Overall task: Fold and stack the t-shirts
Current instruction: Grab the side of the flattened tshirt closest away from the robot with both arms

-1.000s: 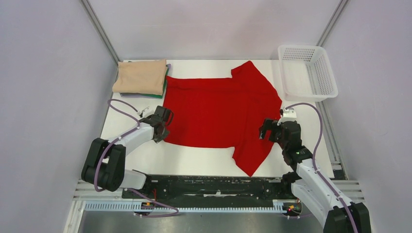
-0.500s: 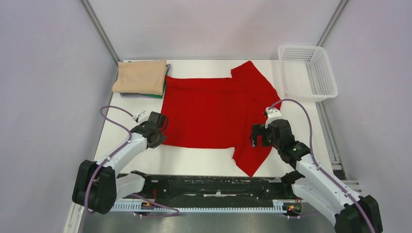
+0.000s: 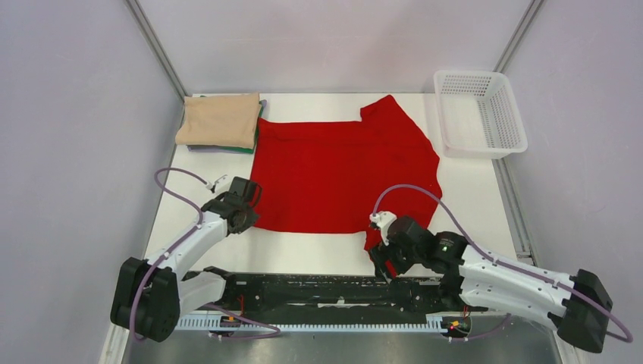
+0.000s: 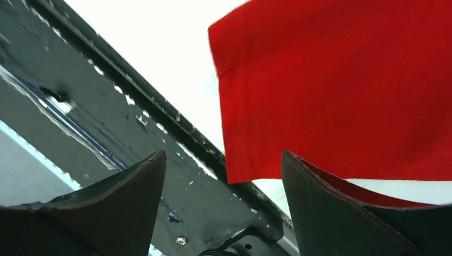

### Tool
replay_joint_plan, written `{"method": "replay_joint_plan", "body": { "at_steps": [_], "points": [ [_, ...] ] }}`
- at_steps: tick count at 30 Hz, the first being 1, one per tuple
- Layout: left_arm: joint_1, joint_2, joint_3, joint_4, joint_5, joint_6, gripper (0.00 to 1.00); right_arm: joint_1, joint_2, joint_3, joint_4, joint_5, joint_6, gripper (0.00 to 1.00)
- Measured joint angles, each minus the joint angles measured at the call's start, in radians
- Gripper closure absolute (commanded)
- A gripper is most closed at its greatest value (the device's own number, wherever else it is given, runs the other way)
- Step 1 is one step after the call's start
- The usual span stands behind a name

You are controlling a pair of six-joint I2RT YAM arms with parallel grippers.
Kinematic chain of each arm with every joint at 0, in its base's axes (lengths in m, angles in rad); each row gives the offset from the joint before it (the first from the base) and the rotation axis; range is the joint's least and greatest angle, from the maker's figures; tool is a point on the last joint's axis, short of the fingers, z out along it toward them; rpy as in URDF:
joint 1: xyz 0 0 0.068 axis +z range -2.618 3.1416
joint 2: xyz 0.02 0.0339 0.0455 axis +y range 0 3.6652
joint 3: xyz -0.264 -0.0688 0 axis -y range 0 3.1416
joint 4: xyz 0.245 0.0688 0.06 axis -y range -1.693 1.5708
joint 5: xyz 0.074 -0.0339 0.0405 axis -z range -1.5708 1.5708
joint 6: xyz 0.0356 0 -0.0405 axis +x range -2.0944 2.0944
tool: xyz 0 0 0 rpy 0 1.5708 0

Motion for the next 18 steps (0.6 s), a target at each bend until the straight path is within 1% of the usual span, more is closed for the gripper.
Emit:
{"method": "replay_joint_plan", "body": {
  "at_steps": [3,9,10,13,16,18],
  "points": [
    [0.0,-0.01,-0.011,0.007,0.002,0.001,0.98,0.096,0.074,0.012,-0.03,0.069,0.024,0.31],
    [0.0,-0.044,-0.031,0.013,0.003,0.001,0.98,0.176,0.224,0.024,-0.051,0.221,0.049,0.4],
    [0.0,-0.048,-0.032,0.013,0.003,0.001,0.98,0.182,0.235,0.029,-0.052,0.238,0.052,0.44],
    [0.0,-0.055,-0.037,0.014,0.003,0.001,0.98,0.187,0.252,0.034,-0.052,0.251,0.067,0.61],
    [0.0,-0.06,-0.043,0.016,0.004,0.001,0.98,0.194,0.254,0.037,-0.05,0.249,0.081,0.8],
    [0.0,-0.062,-0.046,0.017,0.006,0.001,0.98,0.192,0.252,0.037,-0.051,0.271,0.089,0.88]
  ]
}}
